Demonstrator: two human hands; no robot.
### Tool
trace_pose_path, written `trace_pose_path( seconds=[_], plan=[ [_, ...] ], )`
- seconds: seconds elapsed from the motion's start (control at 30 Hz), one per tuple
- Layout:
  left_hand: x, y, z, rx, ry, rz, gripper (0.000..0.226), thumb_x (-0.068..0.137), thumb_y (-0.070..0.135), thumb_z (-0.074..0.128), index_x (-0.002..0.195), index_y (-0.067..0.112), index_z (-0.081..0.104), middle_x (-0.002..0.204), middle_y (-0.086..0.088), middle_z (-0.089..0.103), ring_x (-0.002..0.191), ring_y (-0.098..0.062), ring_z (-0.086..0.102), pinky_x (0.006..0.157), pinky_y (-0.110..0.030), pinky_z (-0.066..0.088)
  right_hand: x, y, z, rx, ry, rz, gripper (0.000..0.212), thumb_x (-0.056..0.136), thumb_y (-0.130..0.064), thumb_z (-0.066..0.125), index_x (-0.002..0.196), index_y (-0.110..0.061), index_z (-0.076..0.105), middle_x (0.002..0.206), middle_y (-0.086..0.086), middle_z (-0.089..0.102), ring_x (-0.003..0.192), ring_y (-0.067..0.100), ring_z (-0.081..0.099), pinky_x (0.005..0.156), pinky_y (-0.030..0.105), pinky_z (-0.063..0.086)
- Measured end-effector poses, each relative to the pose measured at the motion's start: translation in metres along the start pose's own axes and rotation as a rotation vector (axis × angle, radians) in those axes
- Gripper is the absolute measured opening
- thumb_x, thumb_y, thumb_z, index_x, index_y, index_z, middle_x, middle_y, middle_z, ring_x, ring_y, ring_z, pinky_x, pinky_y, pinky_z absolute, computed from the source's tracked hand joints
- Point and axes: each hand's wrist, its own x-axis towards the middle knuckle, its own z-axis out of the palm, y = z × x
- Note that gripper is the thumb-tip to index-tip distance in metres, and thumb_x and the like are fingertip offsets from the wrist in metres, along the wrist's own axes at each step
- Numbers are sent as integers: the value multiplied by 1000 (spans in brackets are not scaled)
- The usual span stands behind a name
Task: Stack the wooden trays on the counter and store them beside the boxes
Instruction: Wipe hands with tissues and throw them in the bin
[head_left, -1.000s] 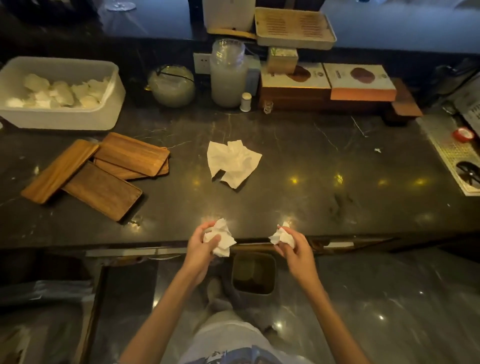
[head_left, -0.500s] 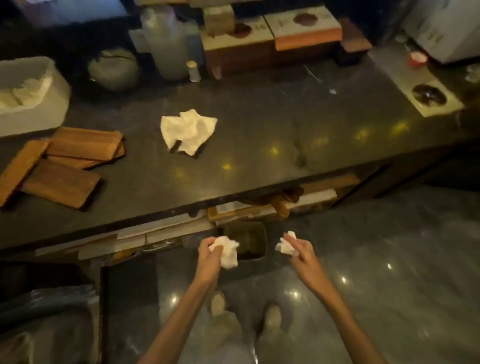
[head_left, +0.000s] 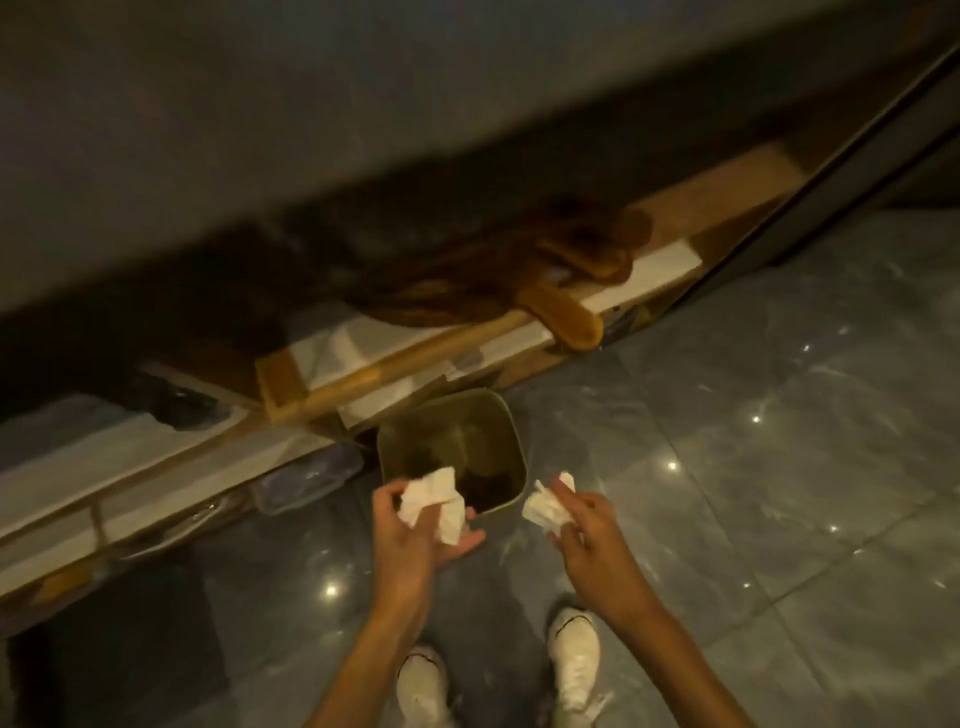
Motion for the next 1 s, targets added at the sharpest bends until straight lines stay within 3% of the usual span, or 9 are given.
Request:
trace_pose_path(
  seconds=[0.07, 0.17, 0.37, 0.47, 0.53, 0.6, 0.77, 0.9, 1.0],
  plan=[
    [42, -33, -8, 94, 5, 6, 30, 94, 5, 55, 109, 30, 57, 107, -14, 66, 81, -30, 73, 56, -36, 59, 31, 25, 28, 38, -17, 11, 43, 99, -13, 50, 139, -27, 46, 130, 4, 44, 116, 16, 51, 105, 30, 43],
    [99, -68, -11, 288, 80, -74, 9, 93, 13, 57, 92, 20, 63, 96, -17, 68, 72, -23, 65, 58, -30, 51, 72, 49, 61, 90, -8, 41, 36, 95, -22, 59, 130, -22, 56, 125, 9, 58, 110, 24, 60, 94, 46, 53],
    [172, -89, 5, 505, -99, -7, 9, 98, 29, 51, 99, 20, 55, 85, 2, 57, 69, -10, 54, 53, -25, 41, 130, 79, 96, 47, 152, 25, 24, 93, -23, 61, 116, -25, 53, 116, 6, 60, 104, 23, 60, 89, 38, 53],
    [187, -97, 10, 500, -73, 83, 9, 99, 19, 48, 104, 25, 43, 97, 3, 52, 88, -18, 56, 74, -33, 50, 145, 87, 100, 29, 150, -2, 37, 92, -22, 62, 124, -34, 47, 120, 5, 59, 108, 23, 60, 91, 42, 55],
    [200, -104, 12, 592, -97, 198, 18, 97, 7, 47, 103, 24, 47, 110, -5, 51, 103, -26, 54, 83, -39, 51, 153, 94, 102, -11, 149, -54, 41, 90, -17, 63, 121, -38, 46, 118, 5, 58, 104, 23, 61, 87, 40, 56],
    [217, -114, 13, 808, -82, 284, 20, 94, 2, 49, 108, 14, 55, 126, -14, 46, 113, -31, 51, 89, -34, 45, 166, 103, 108, -128, 142, -99, 38, 89, -14, 62, 117, -36, 52, 117, 5, 56, 98, 23, 61, 83, 38, 55],
    [248, -139, 10, 1342, -98, 290, 27, 87, 6, 56, 113, 14, 57, 139, -13, 37, 127, -30, 38, 107, -33, 28, 199, 122, 136, -244, -53, -140, 30, 82, -22, 68, 112, -22, 63, 114, 12, 66, 103, 31, 62, 96, 47, 48],
    [267, -147, -2, 1364, -280, 357, 34, 86, -3, 53, 117, 10, 57, 139, -15, 34, 122, -30, 43, 100, -29, 35, 221, 117, 158, -616, -270, -31, 48, 93, -9, 56, 139, -16, 45, 147, 13, 35, 126, 34, 49, 105, 41, 42],
    [278, -150, -7, 1533, -410, 399, 60, 92, 15, 58, 146, 23, 34, 155, -10, 18, 140, -33, 25, 115, -42, 28, 231, 119, 163, -669, -392, -70, 62, 98, -16, 48, 153, -22, 21, 159, 12, 21, 144, 35, 25, 118, 44, 25]
  ],
)
